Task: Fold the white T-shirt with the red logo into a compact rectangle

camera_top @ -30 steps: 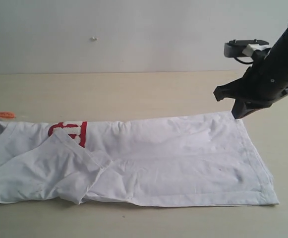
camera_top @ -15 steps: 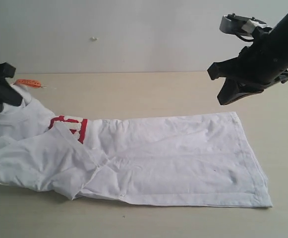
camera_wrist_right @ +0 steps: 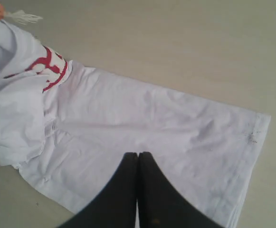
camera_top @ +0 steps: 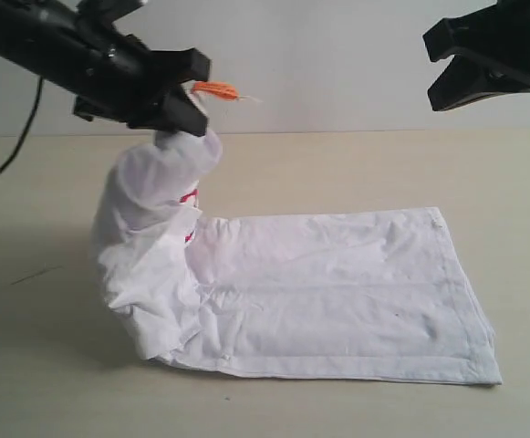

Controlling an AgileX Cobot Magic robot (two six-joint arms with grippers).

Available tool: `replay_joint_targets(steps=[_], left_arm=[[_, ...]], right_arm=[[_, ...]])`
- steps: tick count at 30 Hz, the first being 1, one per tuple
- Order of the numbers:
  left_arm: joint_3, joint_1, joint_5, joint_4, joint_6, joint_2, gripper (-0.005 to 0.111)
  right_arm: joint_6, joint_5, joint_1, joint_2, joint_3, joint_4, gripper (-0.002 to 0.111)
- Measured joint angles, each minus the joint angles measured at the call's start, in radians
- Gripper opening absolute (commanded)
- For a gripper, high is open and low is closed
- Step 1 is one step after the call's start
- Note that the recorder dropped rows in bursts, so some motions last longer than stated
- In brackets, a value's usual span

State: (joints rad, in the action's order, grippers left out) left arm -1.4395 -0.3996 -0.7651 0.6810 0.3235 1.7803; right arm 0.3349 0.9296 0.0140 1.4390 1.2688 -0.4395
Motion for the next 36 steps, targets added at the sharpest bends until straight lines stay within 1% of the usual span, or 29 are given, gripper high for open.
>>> replay_joint_targets(steps=[4, 6, 9, 12, 14, 15, 16, 19, 21, 22, 24, 28, 29, 30, 34, 36], left_arm=[[-0.046, -0.129, 0.056, 0.002, -0.028, 0.054, 0.0], [-0.073, -0.189, 0.07, 0.002, -0.028, 0.092, 0.004], [-0.108, -0.261, 0.076, 0.002, -0.018, 0.153, 0.019], [-0.138, -0.313, 0.097, 0.004, -0.006, 0.212, 0.039], [-0.159, -0.338, 0.105, 0.006, -0.002, 0.244, 0.056], [-0.171, -0.345, 0.108, 0.006, 0.001, 0.255, 0.062], [-0.18, -0.348, 0.109, 0.006, 0.002, 0.26, 0.065], [-0.208, -0.353, 0.109, -0.029, 0.002, 0.263, 0.064], [-0.225, -0.353, 0.107, -0.084, -0.012, 0.254, 0.064], [-0.23, -0.348, 0.103, -0.113, -0.024, 0.244, 0.064], [-0.232, -0.336, 0.087, -0.192, -0.058, 0.218, 0.064], [-0.234, -0.299, 0.018, -0.338, -0.131, 0.163, 0.062], [-0.234, -0.285, -0.006, -0.367, -0.141, 0.147, 0.061], [-0.234, -0.27, -0.029, -0.389, -0.149, 0.132, 0.059], [-0.234, -0.207, -0.105, -0.423, -0.16, 0.074, 0.052], [-0.234, -0.175, -0.13, -0.428, -0.162, 0.046, 0.053]], right_arm=[[0.001, 0.004, 0.0, -0.009, 0.0, 0.0, 0.0], [0.002, 0.006, 0.0, -0.009, 0.0, 0.0, 0.0], [0.002, 0.011, 0.0, -0.009, 0.0, 0.0, 0.0], [0.002, 0.013, 0.0, -0.009, 0.0, 0.0, 0.0], [0.002, 0.015, 0.0, -0.009, 0.0, 0.0, 0.0], [0.002, 0.018, 0.0, -0.009, 0.0, 0.0, 0.0], [0.002, 0.022, 0.0, -0.009, 0.0, 0.0, 0.0], [0.002, 0.025, 0.0, -0.009, 0.0, 0.0, 0.001], [0.002, 0.027, 0.0, -0.009, 0.0, 0.005, 0.005], [0.002, 0.027, 0.0, -0.009, 0.0, 0.007, 0.009], [0.002, 0.028, 0.0, -0.009, -0.003, 0.011, 0.019], [-0.018, -0.002, 0.0, 0.016, -0.051, 0.055, 0.053], [-0.045, -0.012, 0.0, 0.033, -0.067, 0.083, 0.058], [-0.08, -0.021, 0.0, 0.056, -0.081, 0.113, 0.06], [-0.183, -0.024, 0.0, 0.162, -0.122, 0.196, 0.059], [-0.197, -0.026, 0.0, 0.221, -0.126, 0.198, 0.059]])
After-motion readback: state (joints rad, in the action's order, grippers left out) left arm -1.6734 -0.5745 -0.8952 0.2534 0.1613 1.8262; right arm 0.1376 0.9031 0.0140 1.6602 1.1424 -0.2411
